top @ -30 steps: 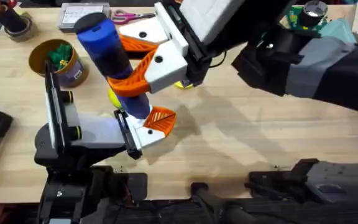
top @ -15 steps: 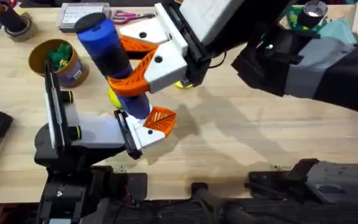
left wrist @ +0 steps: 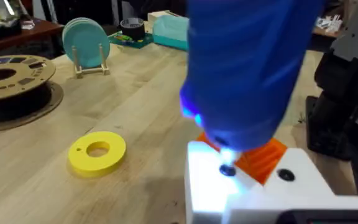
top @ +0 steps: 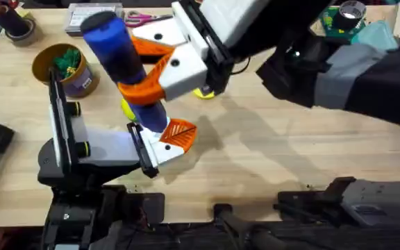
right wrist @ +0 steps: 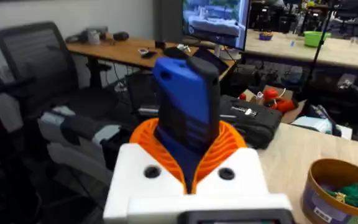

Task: Pick up the gripper from the table and insert it into the empty holder that is missing its gripper. Then pick up a screw, insert it into the mounting hole, and use the screwdriver to tighten it. Finally, clean up the table by picking up the vegetable and placing it into the bucket.

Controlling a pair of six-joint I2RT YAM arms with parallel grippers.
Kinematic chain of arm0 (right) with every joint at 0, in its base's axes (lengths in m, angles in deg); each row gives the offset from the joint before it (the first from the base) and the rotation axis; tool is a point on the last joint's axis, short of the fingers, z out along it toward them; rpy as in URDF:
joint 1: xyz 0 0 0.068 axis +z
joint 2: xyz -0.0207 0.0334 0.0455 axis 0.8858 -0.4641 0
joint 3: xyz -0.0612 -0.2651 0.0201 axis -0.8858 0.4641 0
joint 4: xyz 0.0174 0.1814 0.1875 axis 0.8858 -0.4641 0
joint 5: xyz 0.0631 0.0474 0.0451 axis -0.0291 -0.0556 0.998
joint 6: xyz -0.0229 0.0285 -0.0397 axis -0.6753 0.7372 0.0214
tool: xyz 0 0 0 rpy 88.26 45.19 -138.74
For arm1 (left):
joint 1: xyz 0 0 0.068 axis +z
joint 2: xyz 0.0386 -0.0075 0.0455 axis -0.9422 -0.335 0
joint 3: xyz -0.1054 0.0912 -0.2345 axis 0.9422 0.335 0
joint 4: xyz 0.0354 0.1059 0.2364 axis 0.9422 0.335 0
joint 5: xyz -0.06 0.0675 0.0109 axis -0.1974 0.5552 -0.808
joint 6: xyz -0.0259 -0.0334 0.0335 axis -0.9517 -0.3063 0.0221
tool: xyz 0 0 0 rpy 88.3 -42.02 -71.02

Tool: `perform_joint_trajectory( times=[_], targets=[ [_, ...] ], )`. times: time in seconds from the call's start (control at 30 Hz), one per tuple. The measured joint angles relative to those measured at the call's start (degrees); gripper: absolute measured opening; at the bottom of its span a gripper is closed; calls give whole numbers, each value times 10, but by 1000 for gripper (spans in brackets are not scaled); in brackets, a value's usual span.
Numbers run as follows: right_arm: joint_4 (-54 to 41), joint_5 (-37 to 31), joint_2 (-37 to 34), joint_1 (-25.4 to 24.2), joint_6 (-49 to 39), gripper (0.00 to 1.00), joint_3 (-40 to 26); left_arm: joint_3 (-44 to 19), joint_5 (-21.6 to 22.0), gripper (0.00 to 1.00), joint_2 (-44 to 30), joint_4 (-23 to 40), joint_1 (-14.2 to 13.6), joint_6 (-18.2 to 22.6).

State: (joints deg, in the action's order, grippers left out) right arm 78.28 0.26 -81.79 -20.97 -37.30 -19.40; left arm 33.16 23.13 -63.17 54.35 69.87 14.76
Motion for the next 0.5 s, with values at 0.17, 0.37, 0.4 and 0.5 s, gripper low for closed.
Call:
perform_joint_trajectory(
  times=[0.17, 0.37, 0.4, 0.5],
  targets=[
    [-15, -2, -12, -13, 44, 26, -76, 0, 0, 4, 0, 0, 0, 1],
    [-119, -8, -11, -33, 50, 26, -206, 0, 0, 4, 0, 0, 0, 1],
    [-136, -9, -10, -35, 47, 26, -220, 0, 0, 4, 0, 0, 0, 1],
    [-194, -10, -8, -42, 27, 26, -252, 0, 0, 4, 0, 0, 0, 1]
  ],
)
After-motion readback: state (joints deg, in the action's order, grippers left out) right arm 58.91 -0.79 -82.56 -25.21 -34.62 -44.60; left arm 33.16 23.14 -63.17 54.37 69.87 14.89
